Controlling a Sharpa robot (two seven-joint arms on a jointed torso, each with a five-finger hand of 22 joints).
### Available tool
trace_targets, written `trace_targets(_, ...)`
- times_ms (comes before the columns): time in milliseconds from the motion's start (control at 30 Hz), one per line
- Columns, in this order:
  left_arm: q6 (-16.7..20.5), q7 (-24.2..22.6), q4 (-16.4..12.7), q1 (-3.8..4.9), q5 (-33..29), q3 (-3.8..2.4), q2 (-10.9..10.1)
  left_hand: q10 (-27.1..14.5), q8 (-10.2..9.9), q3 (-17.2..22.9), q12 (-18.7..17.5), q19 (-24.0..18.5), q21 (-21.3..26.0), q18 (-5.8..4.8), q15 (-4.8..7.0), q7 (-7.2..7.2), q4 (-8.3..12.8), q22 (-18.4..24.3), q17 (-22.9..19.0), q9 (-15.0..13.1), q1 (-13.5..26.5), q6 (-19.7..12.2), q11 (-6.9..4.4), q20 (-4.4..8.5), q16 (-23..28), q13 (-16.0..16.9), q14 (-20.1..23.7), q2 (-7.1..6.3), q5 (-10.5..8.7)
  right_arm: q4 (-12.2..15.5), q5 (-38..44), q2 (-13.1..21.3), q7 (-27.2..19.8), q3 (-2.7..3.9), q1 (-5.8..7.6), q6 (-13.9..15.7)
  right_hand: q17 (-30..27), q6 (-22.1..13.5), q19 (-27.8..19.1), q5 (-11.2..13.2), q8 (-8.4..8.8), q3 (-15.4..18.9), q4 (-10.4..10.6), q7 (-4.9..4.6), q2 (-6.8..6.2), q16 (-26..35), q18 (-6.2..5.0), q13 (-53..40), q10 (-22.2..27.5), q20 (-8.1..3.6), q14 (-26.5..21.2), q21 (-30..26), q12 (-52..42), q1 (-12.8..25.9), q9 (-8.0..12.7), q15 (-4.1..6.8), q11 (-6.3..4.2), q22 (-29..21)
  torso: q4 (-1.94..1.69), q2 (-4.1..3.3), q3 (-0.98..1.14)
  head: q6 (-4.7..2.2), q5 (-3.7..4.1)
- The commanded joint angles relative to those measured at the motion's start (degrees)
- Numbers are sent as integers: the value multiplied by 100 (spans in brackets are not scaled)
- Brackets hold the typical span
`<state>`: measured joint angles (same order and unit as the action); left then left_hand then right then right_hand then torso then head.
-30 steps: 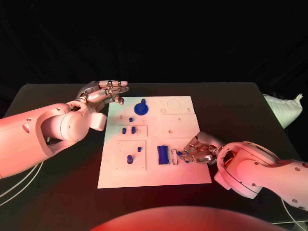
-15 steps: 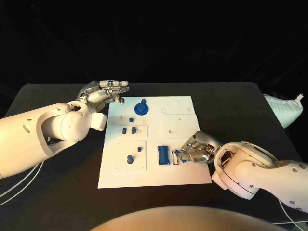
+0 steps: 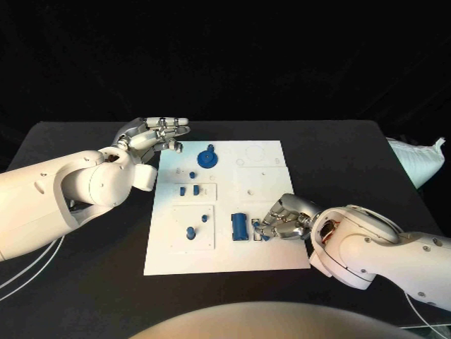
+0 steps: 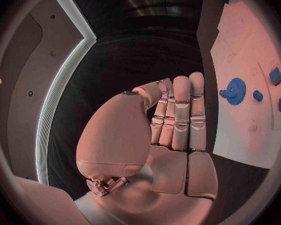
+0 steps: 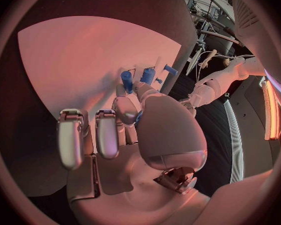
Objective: Assemble the parts on the task board
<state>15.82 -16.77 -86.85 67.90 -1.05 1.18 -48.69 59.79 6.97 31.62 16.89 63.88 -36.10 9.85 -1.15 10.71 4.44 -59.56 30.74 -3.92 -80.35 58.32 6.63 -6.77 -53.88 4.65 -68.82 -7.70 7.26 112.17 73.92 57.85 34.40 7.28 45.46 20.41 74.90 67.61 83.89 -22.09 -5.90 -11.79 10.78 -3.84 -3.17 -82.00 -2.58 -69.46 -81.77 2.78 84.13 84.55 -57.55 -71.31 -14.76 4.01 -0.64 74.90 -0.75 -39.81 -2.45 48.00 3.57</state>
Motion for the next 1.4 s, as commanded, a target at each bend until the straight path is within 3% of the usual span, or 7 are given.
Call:
trace_targets(33, -115, -11, -18, 1, 29, -4, 6, -58, 31, 8, 38, -27, 22, 71, -6, 12, 36, 3, -5, 2, -3, -34, 1, -1, -27, -7, 27, 32, 17, -6, 203, -33, 35, -11, -11, -364, 256, 37, 75, 19, -24, 7, 52, 2, -2, 20, 60, 12, -11, -38, 357, -22, 39, 62, -15, 20, -1, 892, 1, 4, 0, -3, -5)
trace_targets(300, -138, 6, -22, 1, 33, -4, 2, -58, 31, 8, 38, -27, 22, 71, -6, 12, 36, 3, -5, 2, -3, -34, 1, -1, -27, -7, 27, 32, 17, -49, 465, -69, 50, -11, -7, -490, 246, 140, 70, 28, -100, 112, 162, 51, 18, 32, 58, 66, -5, -58, 355, -30, 133, 180, -91, 47, -36, 886, 0, 0, 1, 4, -6)
trace_targets(800, -179, 34, -16, 1, 46, -5, 5, -58, 31, 8, 38, -27, 22, 71, -6, 12, 36, 3, -5, 2, -3, -34, 1, -1, -27, -7, 27, 32, 17, -28, 596, -121, 24, -11, -6, -387, 358, 234, 115, -79, -204, 275, 348, 108, 87, -39, 74, -59, -101, -97, 379, 13, -52, 323, -201, 87, -84, 937, 2, -3, 3, 11, -3)
trace_targets(1100, -194, 44, -2, 1, 49, -5, 12, -58, 31, 8, 38, -27, 22, 71, -6, 12, 36, 3, -5, 2, -3, -34, 1, -1, -27, -7, 27, 32, 17, -8, 604, -124, 8, -11, -7, -326, 411, 252, 142, -262, -262, 619, 584, 124, 86, -73, 84, -134, -156, -119, 388, 39, -138, 601, -289, 102, -98, 969, 5, -2, 4, 20, 0)
trace_targets(1400, -200, 57, 2, 1, 55, -5, 4, -58, 31, 8, 38, -27, 22, 71, -6, 12, 36, 3, -5, 2, -3, -34, 1, -1, -27, -7, 27, 32, 17, -5, 706, -95, 4, -11, -7, -298, 419, 235, 145, 344, -300, 1076, 591, 140, 203, -72, 84, -170, -172, -125, 388, 40, -139, 1001, -370, 110, -108, 975, 3, 2, 3, 24, -3)
